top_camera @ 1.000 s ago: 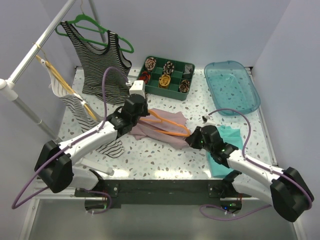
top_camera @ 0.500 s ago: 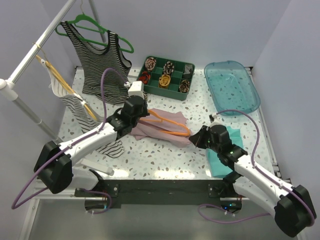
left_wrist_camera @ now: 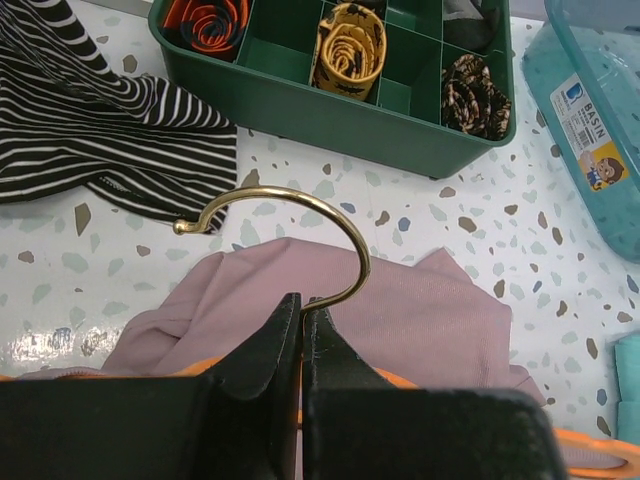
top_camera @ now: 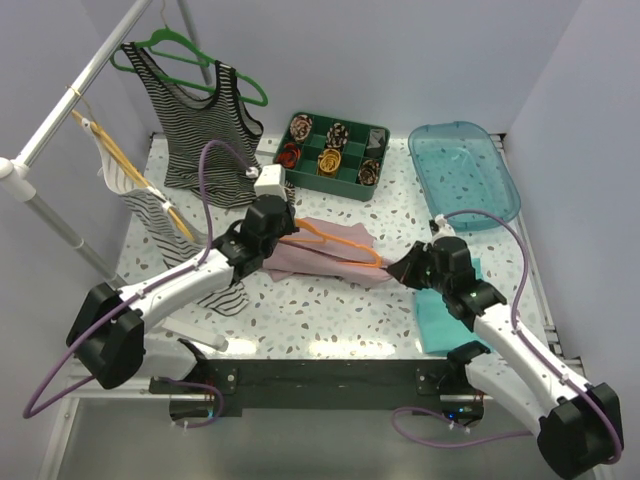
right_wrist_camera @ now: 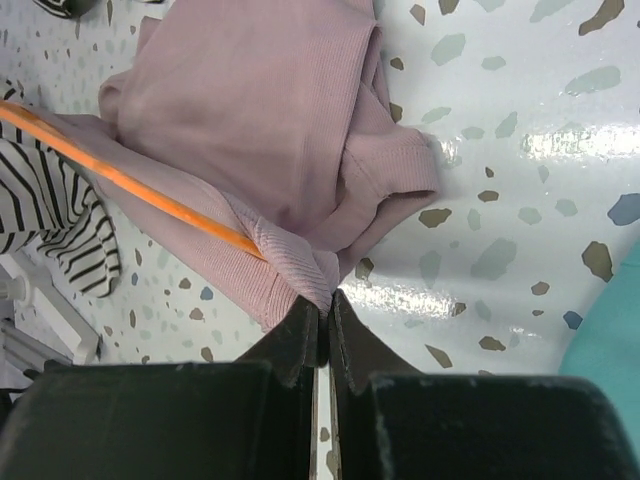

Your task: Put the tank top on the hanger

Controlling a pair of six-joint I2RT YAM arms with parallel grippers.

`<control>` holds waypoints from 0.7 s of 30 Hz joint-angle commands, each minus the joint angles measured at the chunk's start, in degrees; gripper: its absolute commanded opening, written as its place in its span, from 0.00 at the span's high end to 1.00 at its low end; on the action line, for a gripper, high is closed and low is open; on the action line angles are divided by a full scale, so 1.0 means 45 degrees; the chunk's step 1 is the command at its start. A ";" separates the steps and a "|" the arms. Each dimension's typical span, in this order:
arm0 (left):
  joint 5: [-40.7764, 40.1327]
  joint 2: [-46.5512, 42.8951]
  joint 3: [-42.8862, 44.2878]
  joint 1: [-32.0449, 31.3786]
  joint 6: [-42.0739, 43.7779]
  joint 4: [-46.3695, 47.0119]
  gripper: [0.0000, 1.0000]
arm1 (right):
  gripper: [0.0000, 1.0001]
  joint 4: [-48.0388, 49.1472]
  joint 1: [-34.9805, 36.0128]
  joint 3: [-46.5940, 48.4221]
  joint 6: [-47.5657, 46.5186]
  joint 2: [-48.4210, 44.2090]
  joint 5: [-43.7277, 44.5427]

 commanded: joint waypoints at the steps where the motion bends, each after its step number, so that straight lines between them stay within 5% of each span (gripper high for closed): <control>1: -0.0956 -0.0371 -0.0382 0.0156 -0.0076 0.0167 1.00 | 1.00 -0.0687 -0.0600 0.0820 -0.0608 0.0106 -0.0527; 12: -0.0878 -0.0117 -0.0461 0.0000 -0.0135 0.0519 1.00 | 1.00 -0.0434 -0.0699 0.2733 -0.0512 0.0672 -0.2457; 21: -0.0604 0.0157 0.0144 -0.0351 -0.0037 0.0773 1.00 | 1.00 0.1830 0.0355 0.3535 0.0445 0.2391 -0.3067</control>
